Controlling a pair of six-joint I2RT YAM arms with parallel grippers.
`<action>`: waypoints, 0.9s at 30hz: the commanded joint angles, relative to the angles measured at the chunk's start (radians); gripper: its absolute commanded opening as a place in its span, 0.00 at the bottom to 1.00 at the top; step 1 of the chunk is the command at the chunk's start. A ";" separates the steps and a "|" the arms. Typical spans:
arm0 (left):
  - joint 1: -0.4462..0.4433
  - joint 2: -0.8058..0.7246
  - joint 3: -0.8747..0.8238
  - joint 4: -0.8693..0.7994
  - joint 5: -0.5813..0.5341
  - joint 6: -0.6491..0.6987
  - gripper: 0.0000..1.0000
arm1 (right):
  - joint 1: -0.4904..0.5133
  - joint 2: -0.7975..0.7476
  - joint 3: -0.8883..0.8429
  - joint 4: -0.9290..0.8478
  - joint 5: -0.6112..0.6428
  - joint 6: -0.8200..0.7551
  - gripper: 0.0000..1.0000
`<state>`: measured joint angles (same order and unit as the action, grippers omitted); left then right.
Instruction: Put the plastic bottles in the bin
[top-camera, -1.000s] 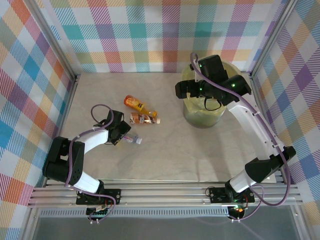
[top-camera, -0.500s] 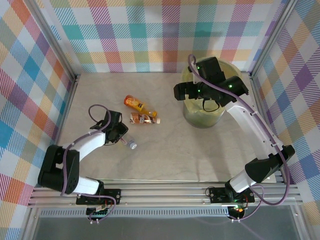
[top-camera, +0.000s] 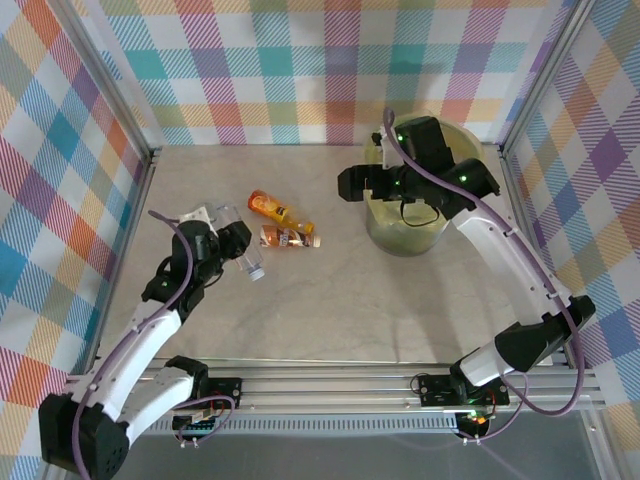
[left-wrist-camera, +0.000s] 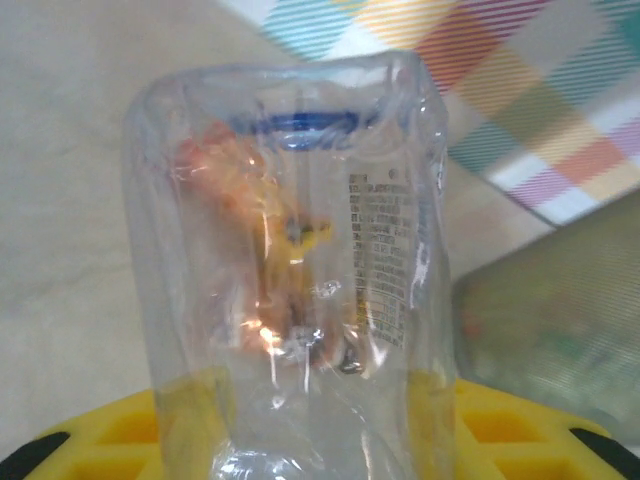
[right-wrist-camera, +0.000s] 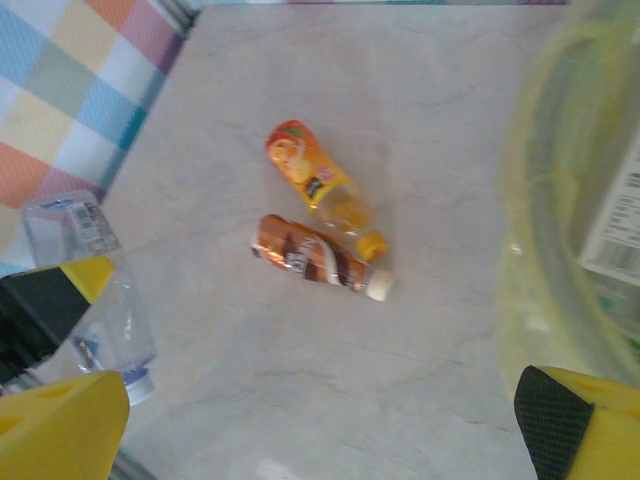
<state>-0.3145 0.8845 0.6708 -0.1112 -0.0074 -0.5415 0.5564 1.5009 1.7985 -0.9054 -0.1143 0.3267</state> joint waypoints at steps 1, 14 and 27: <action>-0.039 -0.043 -0.024 0.136 0.069 0.144 0.40 | 0.009 -0.009 -0.016 0.070 -0.140 0.044 1.00; -0.202 0.003 0.034 0.319 0.259 0.335 0.40 | 0.102 0.065 -0.010 0.182 -0.292 0.046 1.00; -0.238 0.060 0.080 0.352 0.309 0.352 0.40 | 0.187 0.177 0.034 0.230 -0.356 0.057 1.00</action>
<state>-0.5430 0.9360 0.7113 0.1944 0.2722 -0.2111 0.7277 1.6630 1.7954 -0.7181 -0.4229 0.3779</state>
